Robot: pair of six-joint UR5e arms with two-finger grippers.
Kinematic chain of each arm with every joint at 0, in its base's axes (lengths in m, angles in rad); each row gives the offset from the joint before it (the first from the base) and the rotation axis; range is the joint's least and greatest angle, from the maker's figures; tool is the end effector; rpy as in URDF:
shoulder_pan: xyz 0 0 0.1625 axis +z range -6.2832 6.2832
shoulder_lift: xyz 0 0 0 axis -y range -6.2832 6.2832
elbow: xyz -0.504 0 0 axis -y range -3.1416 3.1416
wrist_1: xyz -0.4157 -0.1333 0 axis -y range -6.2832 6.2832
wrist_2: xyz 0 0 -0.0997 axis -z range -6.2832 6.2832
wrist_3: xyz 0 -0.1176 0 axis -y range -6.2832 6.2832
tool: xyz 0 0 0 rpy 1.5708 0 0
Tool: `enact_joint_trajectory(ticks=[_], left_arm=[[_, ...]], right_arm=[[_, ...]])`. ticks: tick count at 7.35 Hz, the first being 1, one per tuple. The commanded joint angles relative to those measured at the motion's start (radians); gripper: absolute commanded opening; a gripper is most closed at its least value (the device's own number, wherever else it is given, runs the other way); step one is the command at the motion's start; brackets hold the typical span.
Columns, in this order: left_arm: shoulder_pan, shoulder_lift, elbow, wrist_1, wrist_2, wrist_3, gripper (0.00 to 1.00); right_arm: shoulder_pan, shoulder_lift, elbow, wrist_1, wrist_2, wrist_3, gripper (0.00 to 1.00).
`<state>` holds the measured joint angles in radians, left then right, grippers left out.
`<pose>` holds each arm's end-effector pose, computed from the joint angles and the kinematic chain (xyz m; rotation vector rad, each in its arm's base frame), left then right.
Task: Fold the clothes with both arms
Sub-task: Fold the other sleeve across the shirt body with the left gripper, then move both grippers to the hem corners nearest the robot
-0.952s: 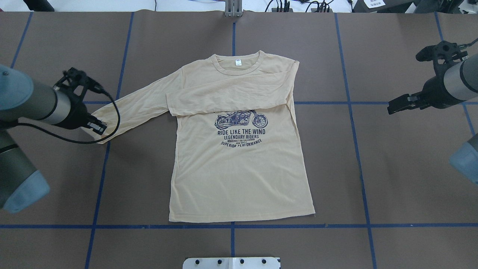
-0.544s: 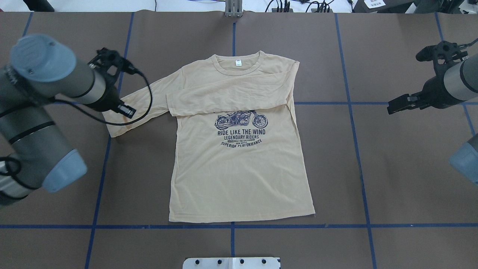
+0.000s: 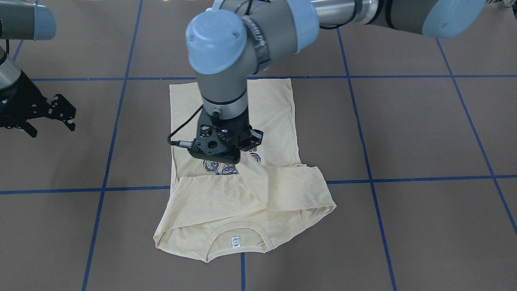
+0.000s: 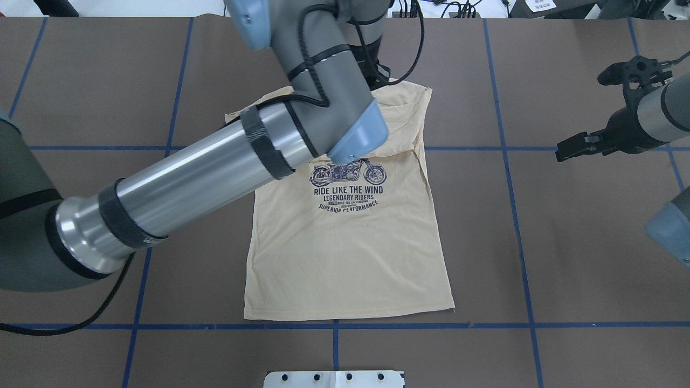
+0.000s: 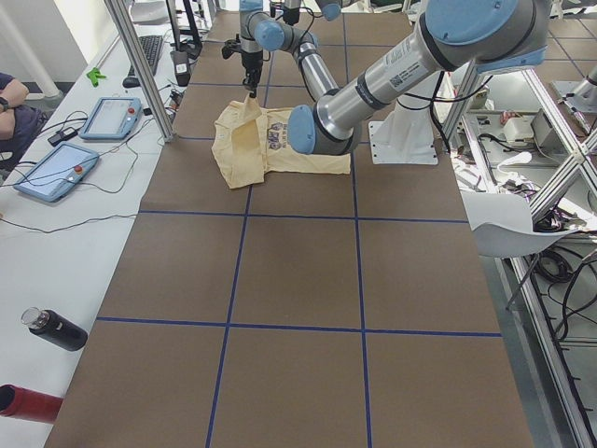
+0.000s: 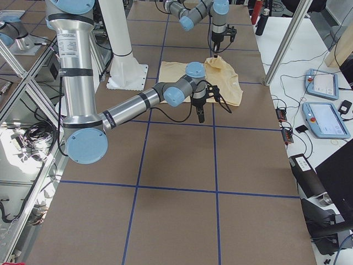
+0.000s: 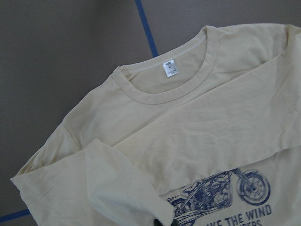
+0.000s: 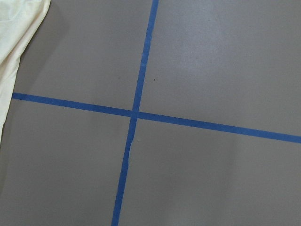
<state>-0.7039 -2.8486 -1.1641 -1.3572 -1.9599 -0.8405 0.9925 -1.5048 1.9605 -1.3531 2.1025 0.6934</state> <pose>0.6254 -0.6473 0.0152 0.1440 0.7358 0.1530 -0.2377 -0.4989 0.4995 0.2249 -0.8007 -0.0706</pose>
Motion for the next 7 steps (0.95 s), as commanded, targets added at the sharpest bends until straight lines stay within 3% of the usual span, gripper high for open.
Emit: enact_joint_trajectory(ticks=[1, 2, 3, 4, 5, 7], left_arm=[[0.067, -0.116, 0.195, -0.142, 0.001, -0.256, 0.00], [0.075, -0.132, 0.243, -0.254, -0.002, -0.408, 0.30], [0.095, -0.127, 0.251, -0.342, -0.002, -0.489, 0.99], [0.095, -0.118, 0.251, -0.431, -0.005, -0.584, 1.00], [0.099, -0.117, 0.248, -0.442, -0.007, -0.560, 1.00], [0.099, -0.063, 0.165, -0.378, -0.028, -0.413, 1.00]], right_arm=[[0.000, 0.005, 0.000, -0.001, 0.001, 0.001, 1.00], [0.000, 0.005, 0.000, -0.001, 0.001, 0.001, 1.00], [0.000, 0.005, 0.000, -0.001, 0.001, 0.001, 1.00], [-0.002, 0.005, -0.002, -0.001, 0.001, 0.001, 1.00], [-0.002, 0.006, -0.002, -0.001, 0.001, 0.001, 1.00], [-0.006, 0.041, -0.003, -0.004, 0.001, 0.065, 1.00]])
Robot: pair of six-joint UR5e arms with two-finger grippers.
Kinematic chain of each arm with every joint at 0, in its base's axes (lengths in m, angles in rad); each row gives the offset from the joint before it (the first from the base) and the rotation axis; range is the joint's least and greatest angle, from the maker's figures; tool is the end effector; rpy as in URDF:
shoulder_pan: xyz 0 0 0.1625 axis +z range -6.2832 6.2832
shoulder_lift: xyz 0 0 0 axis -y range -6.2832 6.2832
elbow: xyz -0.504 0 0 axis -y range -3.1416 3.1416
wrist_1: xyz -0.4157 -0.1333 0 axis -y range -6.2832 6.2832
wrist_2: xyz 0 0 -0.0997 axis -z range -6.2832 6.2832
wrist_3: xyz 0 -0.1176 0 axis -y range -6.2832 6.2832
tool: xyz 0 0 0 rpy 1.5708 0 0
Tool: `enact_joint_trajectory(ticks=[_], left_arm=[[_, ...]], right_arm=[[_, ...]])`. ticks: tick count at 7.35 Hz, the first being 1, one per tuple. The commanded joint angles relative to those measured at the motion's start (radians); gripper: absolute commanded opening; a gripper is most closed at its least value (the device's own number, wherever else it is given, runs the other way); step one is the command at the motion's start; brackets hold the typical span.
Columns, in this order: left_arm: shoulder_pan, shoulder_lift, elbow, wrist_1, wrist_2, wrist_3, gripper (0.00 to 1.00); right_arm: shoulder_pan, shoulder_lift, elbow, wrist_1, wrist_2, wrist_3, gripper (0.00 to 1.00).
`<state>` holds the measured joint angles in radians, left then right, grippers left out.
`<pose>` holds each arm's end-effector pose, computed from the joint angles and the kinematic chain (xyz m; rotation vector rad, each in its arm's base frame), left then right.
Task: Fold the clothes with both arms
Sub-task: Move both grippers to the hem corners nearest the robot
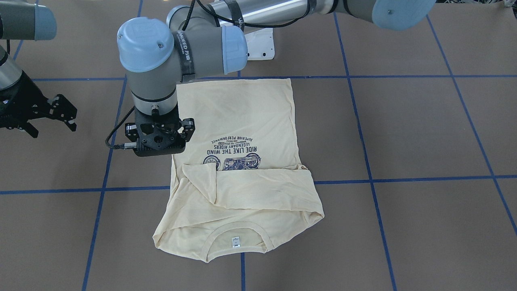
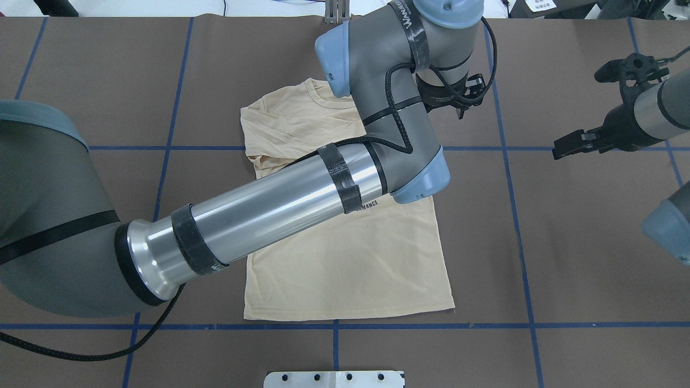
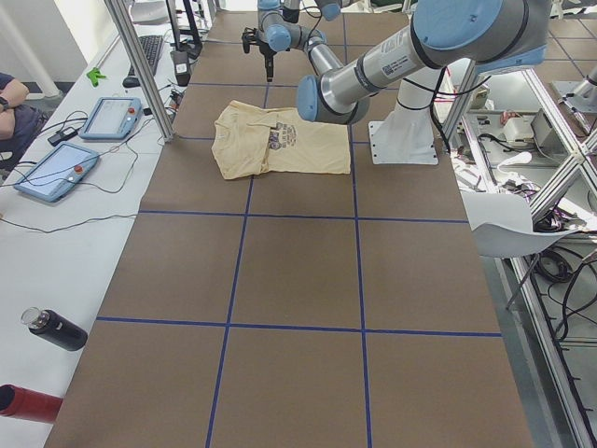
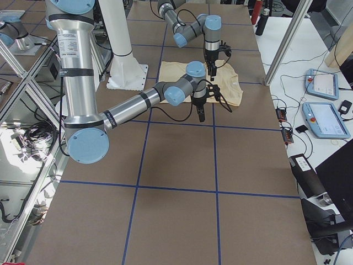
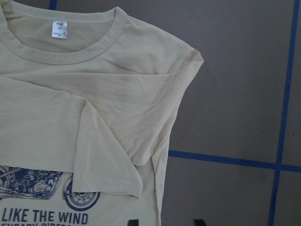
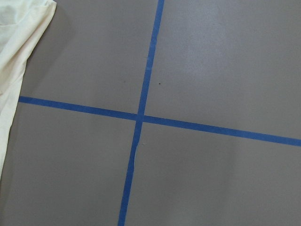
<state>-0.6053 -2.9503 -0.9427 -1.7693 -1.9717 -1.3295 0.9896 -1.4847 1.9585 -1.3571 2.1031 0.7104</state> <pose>0.7271 -0.6094 -0.0436 0.0473 1.0054 -0.1424 -0.2430 -0.5040 0.4900 0.2280 -0.8108 -0.0614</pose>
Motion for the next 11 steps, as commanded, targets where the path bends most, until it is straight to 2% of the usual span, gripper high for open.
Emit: enact_joint_trajectory(ticks=[1, 3, 5, 6, 7, 8, 9, 10, 11], left_arm=[[-0.001, 0.119, -0.182, 0.080, -0.030, 0.129, 1.00], [-0.001, 0.308, -0.461, 0.189, -0.027, 0.202, 1.00], [0.010, 0.620, -0.815, 0.180, -0.019, 0.217, 1.00], [0.025, 0.730, -0.923, 0.177, -0.004, 0.245, 1.00], [0.076, 0.825, -0.996, 0.150, 0.073, 0.246, 1.00], [0.105, 0.937, -1.040, 0.057, 0.120, 0.239, 1.00], [0.137, 1.050, -1.067, -0.064, 0.125, 0.228, 1.00], [0.197, 1.118, -1.068, -0.147, 0.183, 0.154, 1.00], [0.263, 1.152, -1.067, -0.174, 0.242, 0.079, 1.00]], right_arm=[[-0.026, 0.047, -0.001, 0.001, -0.002, 0.110, 1.00], [-0.098, 0.073, 0.023, 0.007, -0.026, 0.274, 1.00], [-0.251, 0.077, 0.094, 0.006, -0.140, 0.451, 1.00], [-0.340, 0.069, 0.115, 0.004, -0.209, 0.536, 1.00], [-0.430, 0.061, 0.132, 0.004, -0.295, 0.599, 1.00], [-0.513, 0.035, 0.164, 0.004, -0.352, 0.657, 1.00], [-0.601, -0.013, 0.216, 0.004, -0.414, 0.714, 1.00], [-0.670, -0.041, 0.246, 0.004, -0.460, 0.772, 1.00], [-0.724, -0.043, 0.246, 0.004, -0.515, 0.814, 1.00]])
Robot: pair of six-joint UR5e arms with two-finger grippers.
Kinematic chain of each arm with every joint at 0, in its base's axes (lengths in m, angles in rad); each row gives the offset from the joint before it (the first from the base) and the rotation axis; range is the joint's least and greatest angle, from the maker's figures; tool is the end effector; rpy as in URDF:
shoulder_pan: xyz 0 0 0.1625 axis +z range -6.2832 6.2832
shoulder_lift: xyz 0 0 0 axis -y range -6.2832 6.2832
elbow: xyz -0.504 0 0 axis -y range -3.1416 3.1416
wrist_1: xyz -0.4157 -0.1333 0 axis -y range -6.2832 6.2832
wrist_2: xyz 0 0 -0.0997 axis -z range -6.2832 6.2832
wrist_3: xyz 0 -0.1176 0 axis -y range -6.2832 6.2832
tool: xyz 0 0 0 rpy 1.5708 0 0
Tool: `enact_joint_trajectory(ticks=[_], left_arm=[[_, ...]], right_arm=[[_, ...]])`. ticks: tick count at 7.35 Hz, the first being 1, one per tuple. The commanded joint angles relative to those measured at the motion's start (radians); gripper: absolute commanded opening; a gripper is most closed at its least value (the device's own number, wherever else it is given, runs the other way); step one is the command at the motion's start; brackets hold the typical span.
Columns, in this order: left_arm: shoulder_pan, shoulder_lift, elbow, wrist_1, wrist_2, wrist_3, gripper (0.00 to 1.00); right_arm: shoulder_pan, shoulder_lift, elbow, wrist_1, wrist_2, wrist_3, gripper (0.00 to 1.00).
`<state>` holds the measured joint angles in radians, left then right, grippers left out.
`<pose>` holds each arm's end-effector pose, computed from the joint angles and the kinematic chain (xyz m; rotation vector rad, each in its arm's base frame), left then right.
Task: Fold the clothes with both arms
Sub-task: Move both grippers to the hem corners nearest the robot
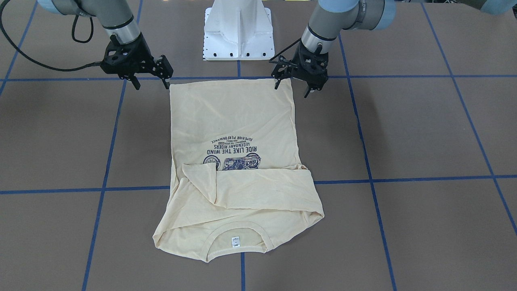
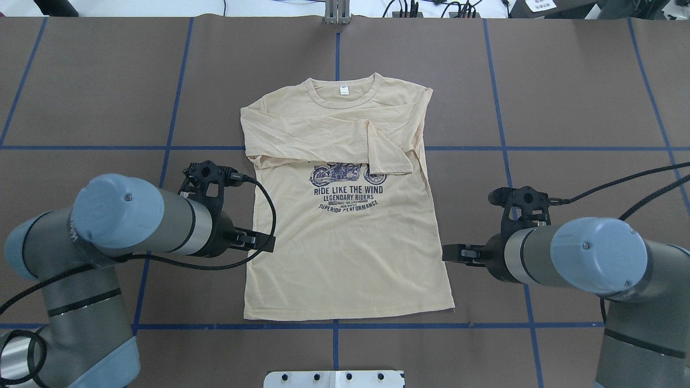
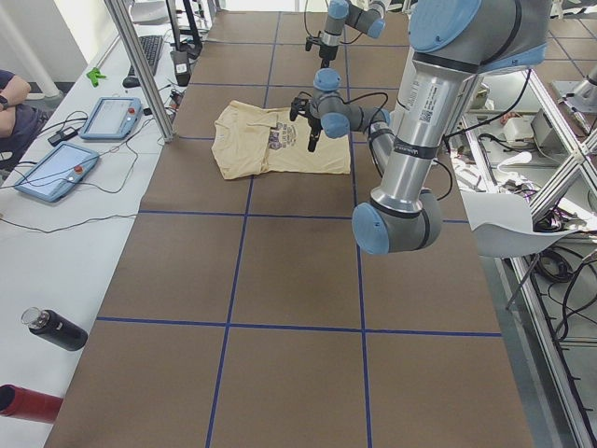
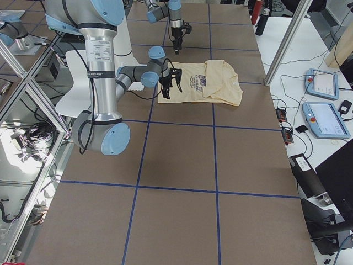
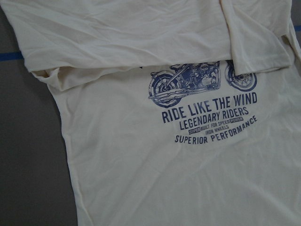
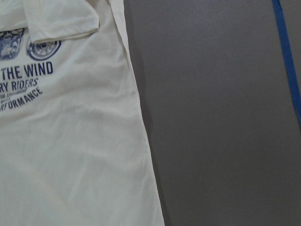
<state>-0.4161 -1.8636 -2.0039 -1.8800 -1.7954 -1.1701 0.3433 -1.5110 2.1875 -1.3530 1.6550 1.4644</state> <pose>0.5109 -0.3429 0.3419 0.2219 1.0268 0.1023 -0.4369 -0.2872 0.4010 0.1229 -0.8901 0.1831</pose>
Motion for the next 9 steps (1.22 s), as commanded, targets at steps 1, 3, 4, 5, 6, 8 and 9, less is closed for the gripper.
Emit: enact_joint_trajectory(ticks=[1, 3, 4, 5, 6, 8, 9], left_arm=[[0.132, 0.069, -0.001, -0.062, 0.099, -0.197, 1.00], [0.189, 0.055, 0.034, -0.053, 0.120, -0.320, 0.88], [0.203, 0.054, 0.046, -0.051, 0.122, -0.344, 0.75], [0.206, 0.053, 0.054, -0.050, 0.122, -0.342, 0.61], [0.206, 0.053, 0.054, -0.047, 0.120, -0.339, 0.53], [0.206, 0.052, 0.054, -0.045, 0.119, -0.338, 0.45], [0.206, 0.052, 0.056, -0.045, 0.119, -0.338, 0.38]], right_arm=[[-0.095, -0.015, 0.018, 0.000, -0.079, 0.074, 1.00], [-0.095, -0.015, 0.018, 0.000, -0.081, 0.074, 1.00], [-0.095, -0.015, 0.018, 0.000, -0.081, 0.074, 1.00], [-0.095, -0.015, 0.018, 0.000, -0.081, 0.074, 1.00], [-0.095, -0.014, 0.020, 0.000, -0.081, 0.074, 1.00], [-0.095, -0.014, 0.020, 0.000, -0.081, 0.074, 1.00], [-0.095, -0.014, 0.018, 0.000, -0.081, 0.074, 1.00]])
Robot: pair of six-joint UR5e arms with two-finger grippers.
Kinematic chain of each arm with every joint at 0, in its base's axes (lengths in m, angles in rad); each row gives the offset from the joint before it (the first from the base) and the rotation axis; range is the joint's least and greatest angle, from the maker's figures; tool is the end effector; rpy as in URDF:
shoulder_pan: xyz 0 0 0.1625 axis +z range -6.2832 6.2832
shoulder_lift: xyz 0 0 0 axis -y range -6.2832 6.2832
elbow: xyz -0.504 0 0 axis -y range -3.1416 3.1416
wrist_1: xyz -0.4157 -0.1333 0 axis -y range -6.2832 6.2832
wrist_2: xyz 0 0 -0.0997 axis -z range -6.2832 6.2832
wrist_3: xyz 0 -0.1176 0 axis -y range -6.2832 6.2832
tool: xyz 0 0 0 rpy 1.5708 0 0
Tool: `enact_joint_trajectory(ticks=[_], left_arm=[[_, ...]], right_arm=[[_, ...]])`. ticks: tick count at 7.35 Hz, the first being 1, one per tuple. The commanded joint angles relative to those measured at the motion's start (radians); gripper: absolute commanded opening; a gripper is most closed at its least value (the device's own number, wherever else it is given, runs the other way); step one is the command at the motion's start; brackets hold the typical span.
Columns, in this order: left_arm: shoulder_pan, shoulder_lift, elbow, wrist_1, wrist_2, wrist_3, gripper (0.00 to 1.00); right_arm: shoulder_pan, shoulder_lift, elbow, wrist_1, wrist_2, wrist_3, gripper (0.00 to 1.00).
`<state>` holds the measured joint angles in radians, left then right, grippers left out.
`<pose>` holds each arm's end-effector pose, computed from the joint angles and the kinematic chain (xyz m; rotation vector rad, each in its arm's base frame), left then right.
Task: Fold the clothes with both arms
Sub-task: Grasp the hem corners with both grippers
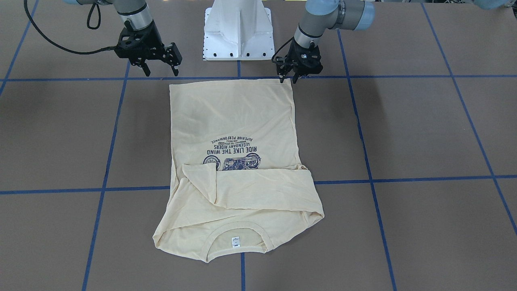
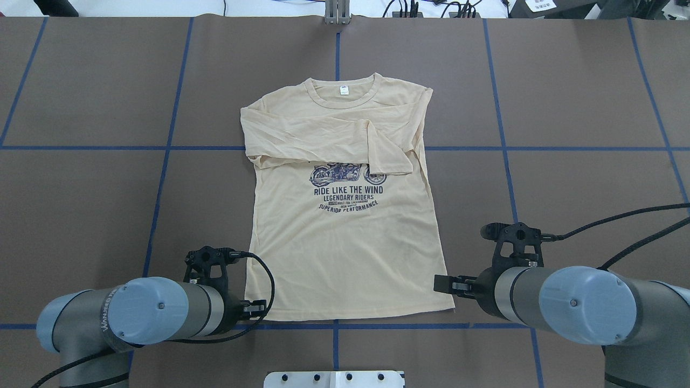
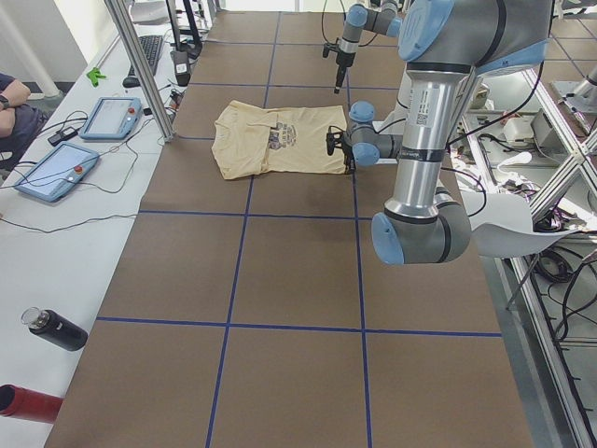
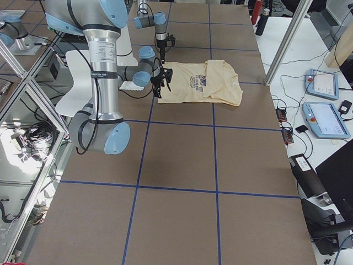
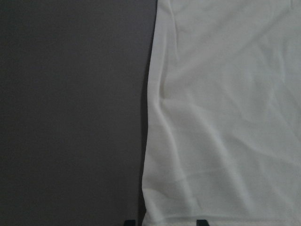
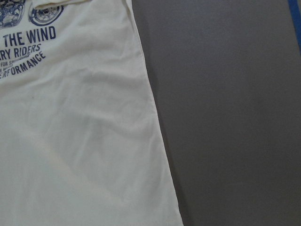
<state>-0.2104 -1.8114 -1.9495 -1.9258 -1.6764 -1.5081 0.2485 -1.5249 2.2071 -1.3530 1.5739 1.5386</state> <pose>0.5726 -0.2459 0.3939 0.0363 0.9777 -0.0843 -0.4518 -0.2518 0.3989 0.1233 -0.8932 0.2001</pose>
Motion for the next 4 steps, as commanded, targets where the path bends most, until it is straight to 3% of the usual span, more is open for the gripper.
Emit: enact_joint_trajectory(ticks=[1, 4], left_arm=[[0.000, -0.011, -0.002, 0.036, -0.002, 0.002, 0.38], [0.008, -0.051, 0.000, 0.100, -0.003, 0.002, 0.38]], right_arm=[[-0.002, -0.001, 0.000, 0.000, 0.000, 0.000, 1.00], [-0.002, -0.001, -0.001, 0.000, 0.000, 0.000, 1.00]])
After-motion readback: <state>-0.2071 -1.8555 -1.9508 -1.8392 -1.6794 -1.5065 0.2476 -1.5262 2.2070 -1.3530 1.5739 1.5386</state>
